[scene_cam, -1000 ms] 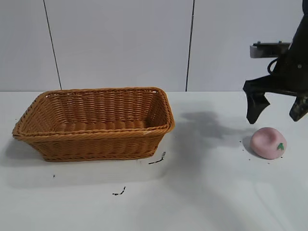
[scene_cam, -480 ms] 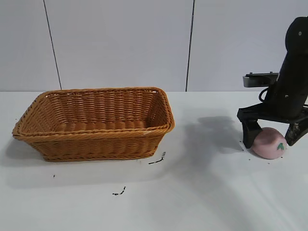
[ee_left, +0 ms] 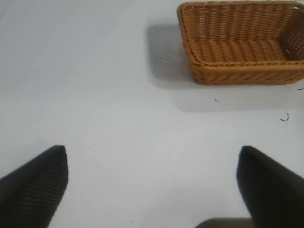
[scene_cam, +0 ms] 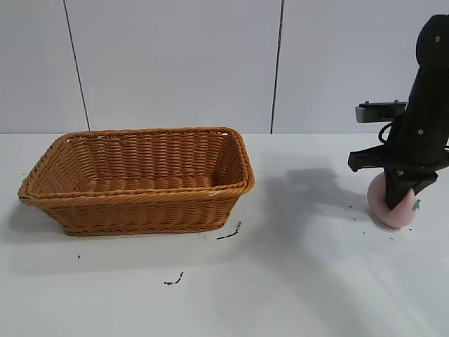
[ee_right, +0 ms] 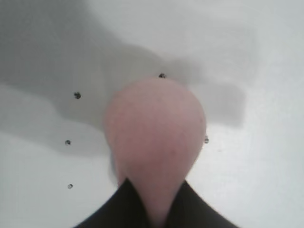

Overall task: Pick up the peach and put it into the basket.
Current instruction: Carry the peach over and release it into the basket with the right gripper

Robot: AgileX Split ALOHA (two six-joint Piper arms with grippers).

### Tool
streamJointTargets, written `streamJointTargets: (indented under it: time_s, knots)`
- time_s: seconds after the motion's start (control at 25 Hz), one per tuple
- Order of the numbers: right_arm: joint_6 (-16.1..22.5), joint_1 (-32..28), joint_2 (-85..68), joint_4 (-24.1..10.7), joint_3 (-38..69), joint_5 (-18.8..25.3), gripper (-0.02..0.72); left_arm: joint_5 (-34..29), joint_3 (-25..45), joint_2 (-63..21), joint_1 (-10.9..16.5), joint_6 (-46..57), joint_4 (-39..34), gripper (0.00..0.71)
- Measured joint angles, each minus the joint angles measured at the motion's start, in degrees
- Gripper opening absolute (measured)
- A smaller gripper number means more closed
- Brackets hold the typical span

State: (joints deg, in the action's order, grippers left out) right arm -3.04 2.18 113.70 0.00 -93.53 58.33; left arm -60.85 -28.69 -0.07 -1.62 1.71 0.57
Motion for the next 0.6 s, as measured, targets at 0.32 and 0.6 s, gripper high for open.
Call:
streamJointTargets:
  time_s: [0.32, 0.6]
  knots:
    - [0.0, 3.0, -0.2, 2.3, -20.6, 7.2, -0.017, 0.0, 0.0, 0.0, 0.0, 0.0, 0.0, 0.693]
    - [0.0, 16.0, 5.9, 2.9, -34.4, 8.4, -0.017, 0.0, 0.0, 0.0, 0.0, 0.0, 0.0, 0.693]
